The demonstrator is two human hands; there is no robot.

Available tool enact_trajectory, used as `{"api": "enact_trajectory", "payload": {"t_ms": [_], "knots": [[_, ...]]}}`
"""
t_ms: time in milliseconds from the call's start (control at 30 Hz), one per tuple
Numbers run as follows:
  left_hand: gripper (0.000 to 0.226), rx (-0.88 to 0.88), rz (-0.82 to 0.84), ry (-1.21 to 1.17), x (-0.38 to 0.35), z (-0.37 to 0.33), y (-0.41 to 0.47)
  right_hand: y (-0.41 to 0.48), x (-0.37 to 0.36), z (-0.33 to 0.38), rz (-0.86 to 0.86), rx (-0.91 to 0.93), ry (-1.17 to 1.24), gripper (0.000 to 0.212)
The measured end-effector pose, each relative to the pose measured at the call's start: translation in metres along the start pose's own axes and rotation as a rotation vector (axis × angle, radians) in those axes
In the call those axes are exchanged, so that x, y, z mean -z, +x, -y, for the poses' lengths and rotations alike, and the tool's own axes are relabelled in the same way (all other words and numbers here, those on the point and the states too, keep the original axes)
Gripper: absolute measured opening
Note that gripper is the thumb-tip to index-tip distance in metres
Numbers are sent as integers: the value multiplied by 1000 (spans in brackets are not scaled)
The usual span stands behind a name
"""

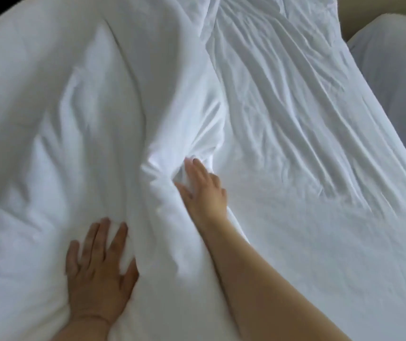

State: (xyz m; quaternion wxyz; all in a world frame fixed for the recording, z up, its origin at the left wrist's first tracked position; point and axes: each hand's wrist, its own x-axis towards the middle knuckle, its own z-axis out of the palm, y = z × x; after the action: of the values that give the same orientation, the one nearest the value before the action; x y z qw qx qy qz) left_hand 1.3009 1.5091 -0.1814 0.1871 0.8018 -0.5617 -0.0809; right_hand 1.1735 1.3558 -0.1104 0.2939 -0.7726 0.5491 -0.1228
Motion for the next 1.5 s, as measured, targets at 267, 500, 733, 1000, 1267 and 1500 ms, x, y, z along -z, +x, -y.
{"api": "enact_trajectory", "payload": {"t_ms": [267, 500, 733, 1000, 1267, 1500], "knots": [[55, -86, -103, -16, -10, 6, 6, 49, 6, 3, -262, -331, 420, 28], [52, -51, -110, 20, -13, 4, 11, 78, 40, 24, 139, -583, 970, 35], [49, -22, -110, 11, -9, 3, 10, 83, 115, -5, -705, -268, 209, 34], [60, 36, -11, -19, -10, 2, 10, -7, 56, -99, -127, -379, -274, 57], [78, 58, -13, 78, 5, -10, -2, -219, 12, -125, -280, -164, -486, 45], [52, -68, 170, 89, 39, -19, -68, -405, -11, -114, -397, -375, -34, 60]]}}
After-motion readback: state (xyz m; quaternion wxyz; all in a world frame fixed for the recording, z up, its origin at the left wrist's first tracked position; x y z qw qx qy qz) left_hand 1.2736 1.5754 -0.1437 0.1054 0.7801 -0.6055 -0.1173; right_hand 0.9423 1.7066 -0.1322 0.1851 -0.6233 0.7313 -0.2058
